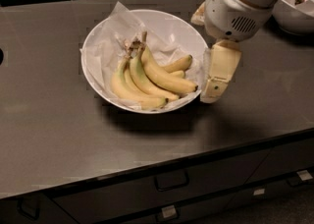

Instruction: Pick banana from white bowl

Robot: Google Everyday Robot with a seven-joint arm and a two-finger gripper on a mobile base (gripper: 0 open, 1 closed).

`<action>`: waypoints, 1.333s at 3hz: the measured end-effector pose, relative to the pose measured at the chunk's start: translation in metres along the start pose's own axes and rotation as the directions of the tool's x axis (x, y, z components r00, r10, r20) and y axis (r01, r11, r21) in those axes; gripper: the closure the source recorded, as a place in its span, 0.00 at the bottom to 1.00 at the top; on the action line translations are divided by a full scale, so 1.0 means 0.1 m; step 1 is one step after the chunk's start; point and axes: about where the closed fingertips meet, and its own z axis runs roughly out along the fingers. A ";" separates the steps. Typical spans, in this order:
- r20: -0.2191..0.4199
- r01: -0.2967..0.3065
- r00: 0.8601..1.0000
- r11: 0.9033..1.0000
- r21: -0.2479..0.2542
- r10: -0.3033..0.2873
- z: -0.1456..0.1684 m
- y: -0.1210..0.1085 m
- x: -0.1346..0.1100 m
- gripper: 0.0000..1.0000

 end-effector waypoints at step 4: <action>0.066 -0.114 0.991 0.991 -0.075 0.119 0.47 -0.16 -0.15 0.00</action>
Offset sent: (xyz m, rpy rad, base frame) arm 0.0162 0.0039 -0.0198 0.0513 0.0641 -0.0798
